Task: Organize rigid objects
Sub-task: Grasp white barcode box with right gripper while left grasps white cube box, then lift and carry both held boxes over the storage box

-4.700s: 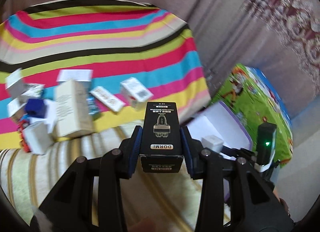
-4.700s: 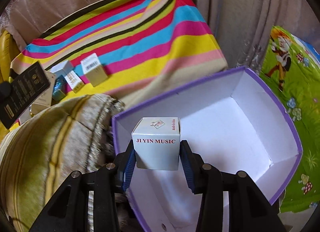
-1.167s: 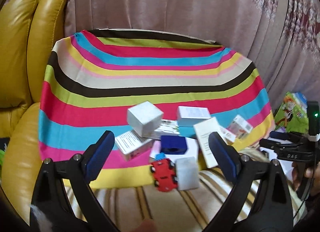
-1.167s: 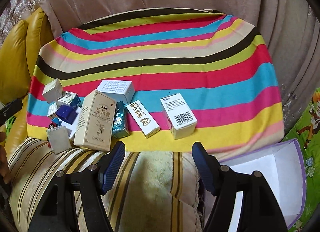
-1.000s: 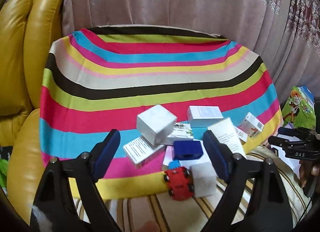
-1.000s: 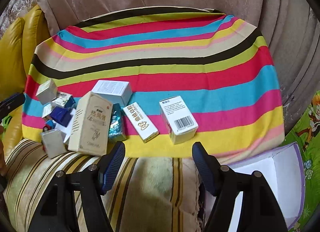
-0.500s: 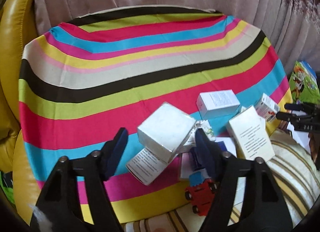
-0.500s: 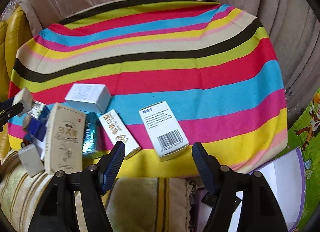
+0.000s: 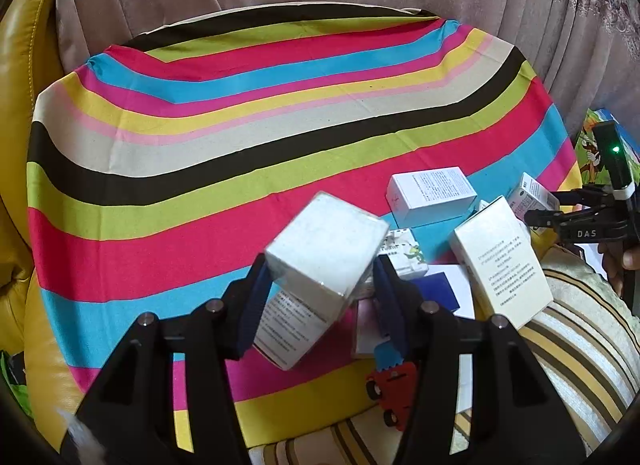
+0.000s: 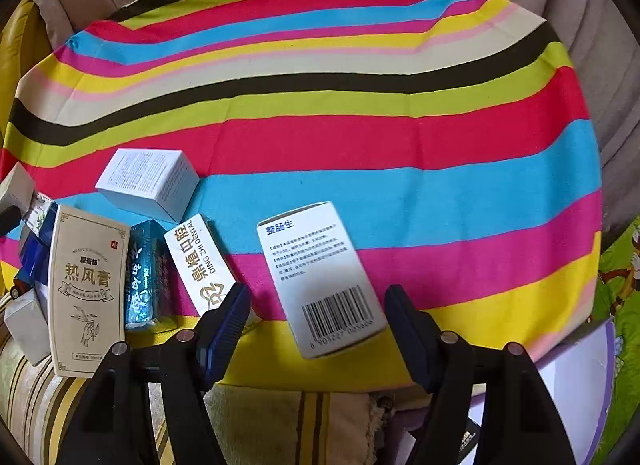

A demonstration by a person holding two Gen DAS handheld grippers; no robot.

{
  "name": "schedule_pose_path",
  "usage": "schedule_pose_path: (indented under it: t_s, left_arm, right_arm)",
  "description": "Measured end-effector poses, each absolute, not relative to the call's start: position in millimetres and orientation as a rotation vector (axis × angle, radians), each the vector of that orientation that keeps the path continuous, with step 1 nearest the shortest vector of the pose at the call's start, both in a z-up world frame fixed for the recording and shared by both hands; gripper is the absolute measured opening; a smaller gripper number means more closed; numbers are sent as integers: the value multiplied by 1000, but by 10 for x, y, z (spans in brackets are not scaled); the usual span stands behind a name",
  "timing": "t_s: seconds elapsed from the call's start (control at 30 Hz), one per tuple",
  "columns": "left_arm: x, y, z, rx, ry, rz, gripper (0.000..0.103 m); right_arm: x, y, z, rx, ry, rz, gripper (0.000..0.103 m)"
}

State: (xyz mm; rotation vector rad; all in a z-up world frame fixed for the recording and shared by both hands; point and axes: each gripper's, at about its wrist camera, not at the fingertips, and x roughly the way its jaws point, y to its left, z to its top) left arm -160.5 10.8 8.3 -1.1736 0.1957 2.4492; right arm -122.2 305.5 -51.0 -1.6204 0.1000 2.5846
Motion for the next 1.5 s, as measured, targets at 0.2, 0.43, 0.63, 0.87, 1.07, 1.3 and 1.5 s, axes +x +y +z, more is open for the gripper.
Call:
schedule_pose_path:
  t_s: [0.2, 0.43, 0.63, 0.87, 1.07, 1.3, 1.5]
  left_arm:
    - [-1565, 96, 93, -1167, 171, 2444, 56]
    - [-1534, 80, 103, -1166, 149, 2453, 55]
    - [-1412, 81, 183, -1134, 111, 2478, 55]
    - [-1283, 219, 254, -1119, 120, 2494, 55]
    - [-1107, 406, 361, -1084, 103, 2479, 55]
    - [-903, 664, 468, -1052, 55, 2444, 55]
    - [-769, 977, 506, -1030, 78, 2396, 55]
  right_arm:
    - [-1216, 2993, -520, -1627, 48, 2620, 45]
    - [-1166, 2939, -479, -1599, 13, 2668, 43]
    - [-1023, 2995, -356, -1539, 113, 2698, 43]
    - [-788, 2857, -216, -1474, 61, 2743, 43]
    - [-609, 2861, -136, -1430, 78, 2747, 43]
    - [-459, 2876, -125, -1425, 93, 2749, 43]
    - [-307, 2936, -103, -1400, 108, 2737, 43]
